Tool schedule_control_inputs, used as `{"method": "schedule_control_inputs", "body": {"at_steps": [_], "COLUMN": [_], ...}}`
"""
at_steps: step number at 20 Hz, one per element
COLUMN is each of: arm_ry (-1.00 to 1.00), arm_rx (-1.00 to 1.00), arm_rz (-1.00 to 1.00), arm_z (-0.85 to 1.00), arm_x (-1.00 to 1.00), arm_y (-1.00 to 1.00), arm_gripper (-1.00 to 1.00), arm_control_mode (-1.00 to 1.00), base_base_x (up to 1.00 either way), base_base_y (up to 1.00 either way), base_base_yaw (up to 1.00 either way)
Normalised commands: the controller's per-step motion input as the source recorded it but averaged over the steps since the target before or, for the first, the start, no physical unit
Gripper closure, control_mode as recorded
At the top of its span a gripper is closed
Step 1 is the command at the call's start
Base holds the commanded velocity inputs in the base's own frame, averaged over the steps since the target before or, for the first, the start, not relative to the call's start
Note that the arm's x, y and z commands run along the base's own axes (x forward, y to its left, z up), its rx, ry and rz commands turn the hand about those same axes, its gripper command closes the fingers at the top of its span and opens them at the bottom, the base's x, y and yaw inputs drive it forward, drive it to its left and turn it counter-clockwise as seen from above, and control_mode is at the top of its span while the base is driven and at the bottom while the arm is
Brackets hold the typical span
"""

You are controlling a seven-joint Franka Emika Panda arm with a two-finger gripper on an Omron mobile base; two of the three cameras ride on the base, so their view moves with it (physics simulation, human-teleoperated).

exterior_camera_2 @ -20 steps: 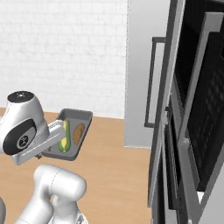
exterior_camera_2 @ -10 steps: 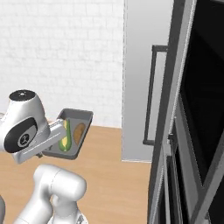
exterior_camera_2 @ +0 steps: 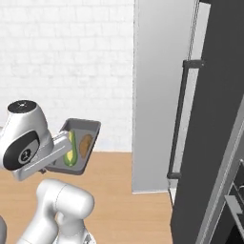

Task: Take the meat container that has the steak and place it on the second highest rack of the freezer. Then take the vegetable container that has the sweet potato and corn and place it on the highest rack of the freezer.

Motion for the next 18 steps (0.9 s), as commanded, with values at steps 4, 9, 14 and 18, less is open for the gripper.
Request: {"method": "schedule_control_inputs", "body": {"at_steps": [4,9,14,18], "arm_ry": [0.00,0.00,0.00,0.00], "arm_rx": [0.00,0.00,0.00,0.00], "arm_rz": [0.00,0.00,0.00,0.00], "arm_z": [0.00,0.00,0.00,0.00], "arm_x": [0.00,0.00,0.00,0.00], "arm_y": [0.00,0.00,0.00,0.00], "arm_gripper": [1.00,1.00,1.00,1.00], "arm_control_mode": [1.00,1.00,1.00,1.00], "base_base_x": [0.56,0.32,0.27,0.92], "base_base_y": [0.46,0.26,0.51,0.94], "base_base_yaw": [-0.58,-0.72,-0.68,-0.52]}}
